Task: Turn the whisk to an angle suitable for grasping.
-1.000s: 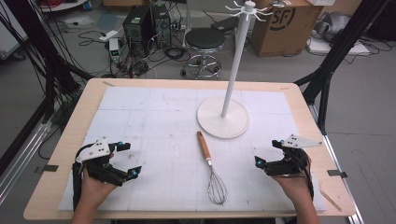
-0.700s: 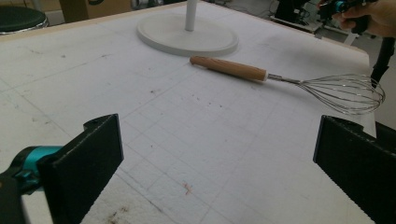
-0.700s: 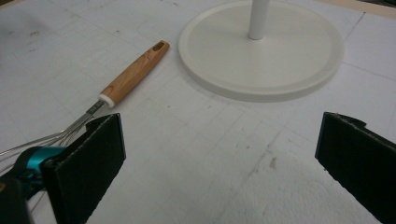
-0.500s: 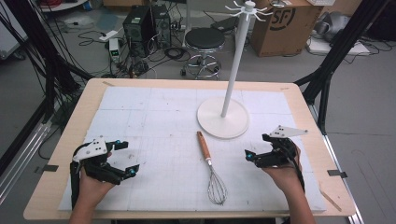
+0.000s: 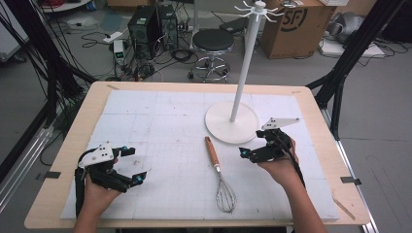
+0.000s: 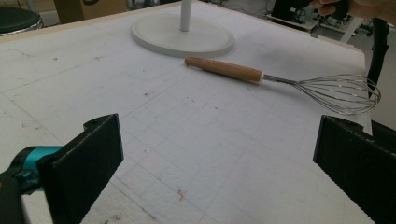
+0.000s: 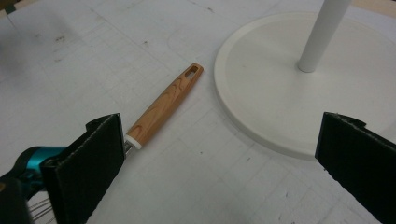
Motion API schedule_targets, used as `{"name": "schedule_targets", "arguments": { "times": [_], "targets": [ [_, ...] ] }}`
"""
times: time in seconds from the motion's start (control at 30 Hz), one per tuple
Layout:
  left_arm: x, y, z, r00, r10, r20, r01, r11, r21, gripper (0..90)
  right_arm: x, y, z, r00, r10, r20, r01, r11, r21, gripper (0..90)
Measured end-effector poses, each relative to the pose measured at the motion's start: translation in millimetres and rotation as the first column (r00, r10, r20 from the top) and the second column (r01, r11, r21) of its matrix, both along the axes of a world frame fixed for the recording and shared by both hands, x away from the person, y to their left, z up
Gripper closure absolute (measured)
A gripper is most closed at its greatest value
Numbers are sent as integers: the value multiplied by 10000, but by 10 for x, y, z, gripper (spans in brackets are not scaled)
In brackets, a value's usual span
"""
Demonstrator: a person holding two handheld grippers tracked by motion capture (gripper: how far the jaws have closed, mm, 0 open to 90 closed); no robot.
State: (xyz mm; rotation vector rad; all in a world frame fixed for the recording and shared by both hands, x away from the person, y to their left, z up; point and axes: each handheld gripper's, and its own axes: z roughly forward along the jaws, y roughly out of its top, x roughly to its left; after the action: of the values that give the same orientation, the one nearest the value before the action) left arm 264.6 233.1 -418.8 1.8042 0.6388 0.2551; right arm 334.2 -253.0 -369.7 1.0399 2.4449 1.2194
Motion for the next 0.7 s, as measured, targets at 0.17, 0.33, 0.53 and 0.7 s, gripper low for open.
{"name": "schedule_targets", "arguments": {
  "times": [0.17,0.33,0.53,0.7],
  "targets": [
    [4,-1,-2,10000,9,-8,-9,10000,24,20,75,95,44,9998,166,-133,-168,9998,-111,5],
    [5,-2,0,10000,23,-10,-23,10000,20,20,158,250,86,9990,417,-188,-425,9983,-398,5],
    [7,-9,-4,10000,-14,-21,14,10000,-12,20,236,390,164,9977,581,-351,-602,9963,-607,5],
    [14,-16,-7,10000,-20,-20,20,10000,33,20,303,546,141,9950,803,-591,-856,9921,-922,5]
  ]
}}
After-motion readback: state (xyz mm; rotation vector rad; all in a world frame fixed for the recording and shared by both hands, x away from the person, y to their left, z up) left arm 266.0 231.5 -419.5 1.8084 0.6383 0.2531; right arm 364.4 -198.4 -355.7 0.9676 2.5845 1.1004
